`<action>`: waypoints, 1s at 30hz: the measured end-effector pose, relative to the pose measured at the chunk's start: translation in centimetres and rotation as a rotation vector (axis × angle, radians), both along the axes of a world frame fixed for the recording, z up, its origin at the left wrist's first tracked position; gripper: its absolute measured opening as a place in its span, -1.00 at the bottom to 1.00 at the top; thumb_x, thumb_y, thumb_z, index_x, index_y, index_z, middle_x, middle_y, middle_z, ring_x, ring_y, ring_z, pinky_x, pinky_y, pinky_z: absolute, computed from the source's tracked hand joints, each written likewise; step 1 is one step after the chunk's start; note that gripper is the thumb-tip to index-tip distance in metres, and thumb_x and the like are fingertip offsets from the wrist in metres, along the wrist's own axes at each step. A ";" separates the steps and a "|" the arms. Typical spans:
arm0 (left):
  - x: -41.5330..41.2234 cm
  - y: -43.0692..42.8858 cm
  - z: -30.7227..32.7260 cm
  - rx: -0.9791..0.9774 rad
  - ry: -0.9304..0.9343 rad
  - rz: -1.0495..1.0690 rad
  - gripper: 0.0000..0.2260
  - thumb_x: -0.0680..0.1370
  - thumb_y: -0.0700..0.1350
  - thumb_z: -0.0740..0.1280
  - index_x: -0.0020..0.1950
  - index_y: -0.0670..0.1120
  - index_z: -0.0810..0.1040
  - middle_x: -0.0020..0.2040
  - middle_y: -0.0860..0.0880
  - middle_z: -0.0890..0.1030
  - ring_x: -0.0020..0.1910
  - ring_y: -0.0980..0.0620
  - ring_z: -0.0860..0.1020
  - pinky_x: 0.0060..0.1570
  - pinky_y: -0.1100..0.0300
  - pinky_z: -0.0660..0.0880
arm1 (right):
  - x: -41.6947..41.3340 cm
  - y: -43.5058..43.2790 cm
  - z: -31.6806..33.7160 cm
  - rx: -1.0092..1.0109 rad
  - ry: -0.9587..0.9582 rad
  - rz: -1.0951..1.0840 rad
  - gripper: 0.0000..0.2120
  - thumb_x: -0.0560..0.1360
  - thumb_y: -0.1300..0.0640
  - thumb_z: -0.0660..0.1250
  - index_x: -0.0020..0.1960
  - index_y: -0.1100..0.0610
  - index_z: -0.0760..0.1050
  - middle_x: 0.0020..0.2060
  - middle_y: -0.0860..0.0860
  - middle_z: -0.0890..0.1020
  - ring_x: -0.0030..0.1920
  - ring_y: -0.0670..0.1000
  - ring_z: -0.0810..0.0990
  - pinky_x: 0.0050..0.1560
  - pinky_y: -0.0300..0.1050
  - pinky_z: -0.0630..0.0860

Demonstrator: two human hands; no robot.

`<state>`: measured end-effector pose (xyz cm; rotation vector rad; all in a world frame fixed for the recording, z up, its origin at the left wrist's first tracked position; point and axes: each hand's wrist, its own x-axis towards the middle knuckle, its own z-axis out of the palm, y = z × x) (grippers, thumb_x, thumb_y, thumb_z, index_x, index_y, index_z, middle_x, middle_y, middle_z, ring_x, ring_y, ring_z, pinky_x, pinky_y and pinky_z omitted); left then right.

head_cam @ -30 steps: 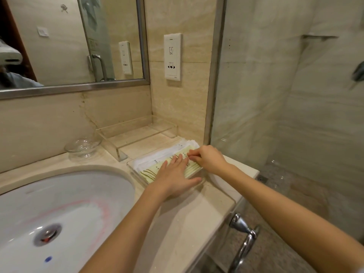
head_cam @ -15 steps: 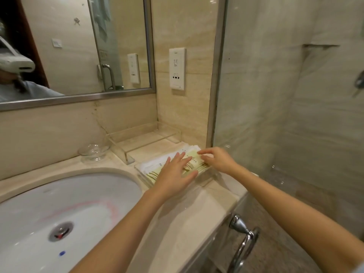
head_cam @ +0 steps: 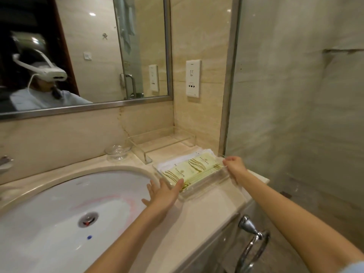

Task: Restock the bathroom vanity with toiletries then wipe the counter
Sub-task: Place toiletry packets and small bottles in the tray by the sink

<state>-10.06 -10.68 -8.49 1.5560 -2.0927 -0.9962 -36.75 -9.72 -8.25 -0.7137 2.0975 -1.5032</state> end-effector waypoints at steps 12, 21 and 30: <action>-0.6 -1.2 -1.5 -0.170 0.339 0.080 -0.09 0.12 0.59 0.24 0.33 0.11 0.31 0.24 0.16 0.54 0.25 0.09 0.50 0.13 0.00 0.53 | 0.9 -1.6 -1.3 -0.080 0.065 -0.140 -0.80 0.49 0.12 0.34 0.10 0.08 0.59 -0.02 0.04 0.66 0.00 0.12 0.59 -0.06 -0.11 0.43; -1.7 -4.4 -1.4 -0.152 0.468 0.125 -0.01 0.02 0.49 0.43 0.34 0.08 0.29 0.22 0.12 0.54 0.24 0.09 0.51 0.17 0.07 0.52 | -1.1 -5.4 0.3 -0.159 0.138 -0.064 -0.88 0.45 0.23 0.32 -0.18 0.02 0.55 -0.09 0.08 0.68 -0.13 0.10 0.59 0.04 0.07 0.54; -2.6 -6.0 -1.9 -0.194 0.324 0.126 0.17 -0.01 0.52 0.36 0.41 -0.14 0.21 0.39 -0.09 0.28 0.44 -0.09 0.24 0.31 -0.04 0.40 | -3.0 -6.9 0.0 -0.122 0.143 -0.061 -0.89 0.46 0.28 0.33 -0.10 0.13 0.60 -0.18 0.06 0.66 -0.38 0.00 0.51 -0.26 -0.10 0.46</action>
